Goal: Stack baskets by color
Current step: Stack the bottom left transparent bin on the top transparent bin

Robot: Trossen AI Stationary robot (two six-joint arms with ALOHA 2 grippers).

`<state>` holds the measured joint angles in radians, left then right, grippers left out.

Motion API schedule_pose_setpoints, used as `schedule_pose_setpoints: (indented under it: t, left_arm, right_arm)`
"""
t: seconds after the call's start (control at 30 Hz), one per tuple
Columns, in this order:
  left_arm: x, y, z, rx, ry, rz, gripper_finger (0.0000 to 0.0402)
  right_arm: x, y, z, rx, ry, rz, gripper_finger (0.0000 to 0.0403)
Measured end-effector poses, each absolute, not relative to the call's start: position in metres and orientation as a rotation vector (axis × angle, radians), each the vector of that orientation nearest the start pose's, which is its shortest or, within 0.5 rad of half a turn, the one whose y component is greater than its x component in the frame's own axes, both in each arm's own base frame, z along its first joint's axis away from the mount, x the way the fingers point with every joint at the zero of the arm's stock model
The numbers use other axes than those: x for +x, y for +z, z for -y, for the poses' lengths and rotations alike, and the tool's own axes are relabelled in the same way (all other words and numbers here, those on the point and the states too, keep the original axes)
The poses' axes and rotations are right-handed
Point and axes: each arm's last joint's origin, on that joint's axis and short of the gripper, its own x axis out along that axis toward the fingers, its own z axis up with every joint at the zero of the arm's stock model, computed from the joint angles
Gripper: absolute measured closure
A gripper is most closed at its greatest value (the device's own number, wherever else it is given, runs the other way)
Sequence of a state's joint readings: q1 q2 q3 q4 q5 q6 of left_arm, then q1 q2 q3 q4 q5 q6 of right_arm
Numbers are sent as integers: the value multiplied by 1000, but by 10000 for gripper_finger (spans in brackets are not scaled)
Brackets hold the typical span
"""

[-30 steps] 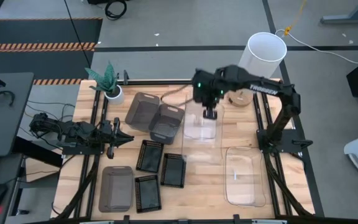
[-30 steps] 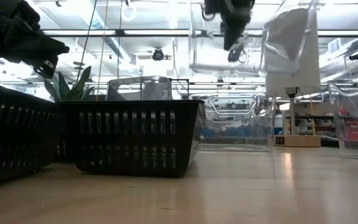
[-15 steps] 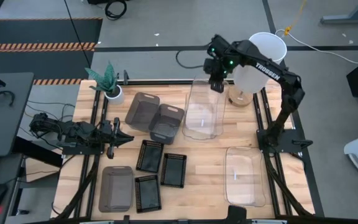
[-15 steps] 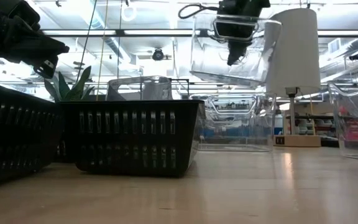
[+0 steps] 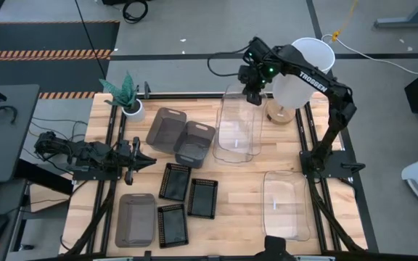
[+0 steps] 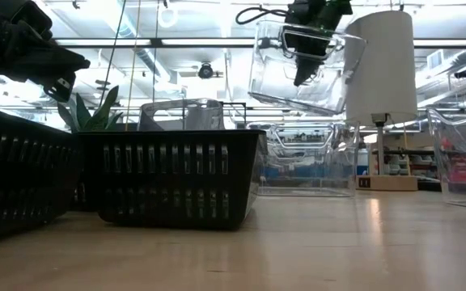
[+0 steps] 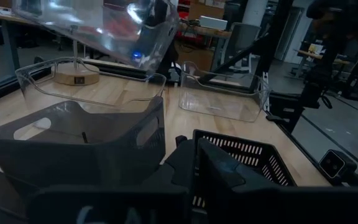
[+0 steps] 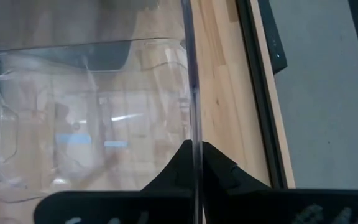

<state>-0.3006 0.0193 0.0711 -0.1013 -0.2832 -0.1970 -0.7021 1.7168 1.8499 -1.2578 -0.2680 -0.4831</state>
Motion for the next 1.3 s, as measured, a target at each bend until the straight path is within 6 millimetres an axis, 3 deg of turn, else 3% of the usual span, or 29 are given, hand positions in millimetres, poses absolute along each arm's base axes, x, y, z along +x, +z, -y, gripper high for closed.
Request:
schedule_pose_setpoints:
  t: [0.43, 0.87, 1.3]
  left_arm:
    - [91, 176, 20, -183, -13, -49, 370]
    - [91, 176, 20, -183, -12, -49, 367]
    - [91, 176, 20, -182, -13, -49, 371]
  right_arm:
    - [266, 316, 214, 141, -111, -1120, 395]
    - [270, 289, 218, 168, -132, -1091, 391]
    - [271, 276, 214, 258, -198, -1116, 292]
